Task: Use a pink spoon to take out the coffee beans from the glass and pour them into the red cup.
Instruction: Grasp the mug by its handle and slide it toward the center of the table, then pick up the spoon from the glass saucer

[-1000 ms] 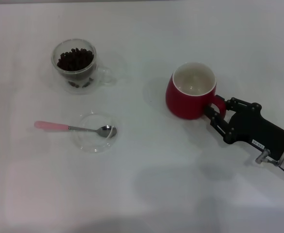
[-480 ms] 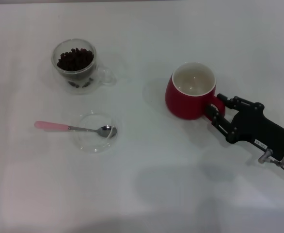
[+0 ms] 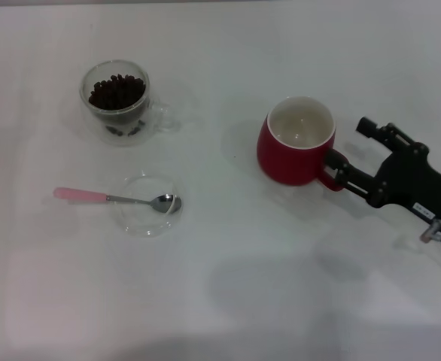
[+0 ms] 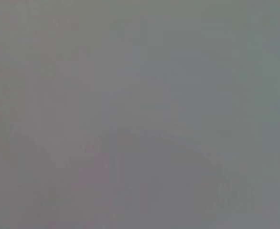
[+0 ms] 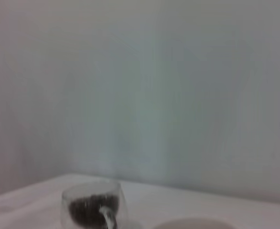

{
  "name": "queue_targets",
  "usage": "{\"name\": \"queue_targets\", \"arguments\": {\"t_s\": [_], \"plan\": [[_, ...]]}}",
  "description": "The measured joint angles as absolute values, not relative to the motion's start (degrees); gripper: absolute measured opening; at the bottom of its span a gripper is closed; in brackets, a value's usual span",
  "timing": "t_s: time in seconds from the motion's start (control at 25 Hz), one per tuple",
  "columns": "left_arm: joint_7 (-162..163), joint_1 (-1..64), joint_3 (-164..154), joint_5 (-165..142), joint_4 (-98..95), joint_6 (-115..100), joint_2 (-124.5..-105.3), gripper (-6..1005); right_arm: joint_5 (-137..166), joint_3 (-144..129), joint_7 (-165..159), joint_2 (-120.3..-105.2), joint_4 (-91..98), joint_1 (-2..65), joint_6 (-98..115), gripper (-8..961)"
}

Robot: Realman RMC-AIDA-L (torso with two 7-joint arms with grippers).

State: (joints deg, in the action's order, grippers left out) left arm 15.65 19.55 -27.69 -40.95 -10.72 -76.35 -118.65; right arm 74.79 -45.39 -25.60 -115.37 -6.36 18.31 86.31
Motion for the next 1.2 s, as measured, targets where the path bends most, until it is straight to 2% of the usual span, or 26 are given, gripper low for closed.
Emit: {"name": "queue_targets", "arguments": {"t_s": [0.08,0.32,0.72,1.2], "plan": [[15.5,19.7,-27.7,-41.0,-10.7,-76.3,-118.65,877,74.8,-45.4,-26.4,-115.33,-5.0,17.7,87.7,744],[14.8,20.9,-27.6,-39.7,-10.4,-76.3,-118.75,876,73.3,-45.3,-29.5,-115.24,0.5,15.9,91.9,877],[14.5,22.3,-27.6,-36.7,-7.5,-76.5,-119.06,876,58.4,-45.3,-30.5,-115.07,2.1,15.8,99.1,877],[14.7,24.8,-27.6,-36.2,-1.7,-77.6,-119.39,877,52.2,-45.2,-30.9,-114.95,6.6,15.8,95.7,877]]}}
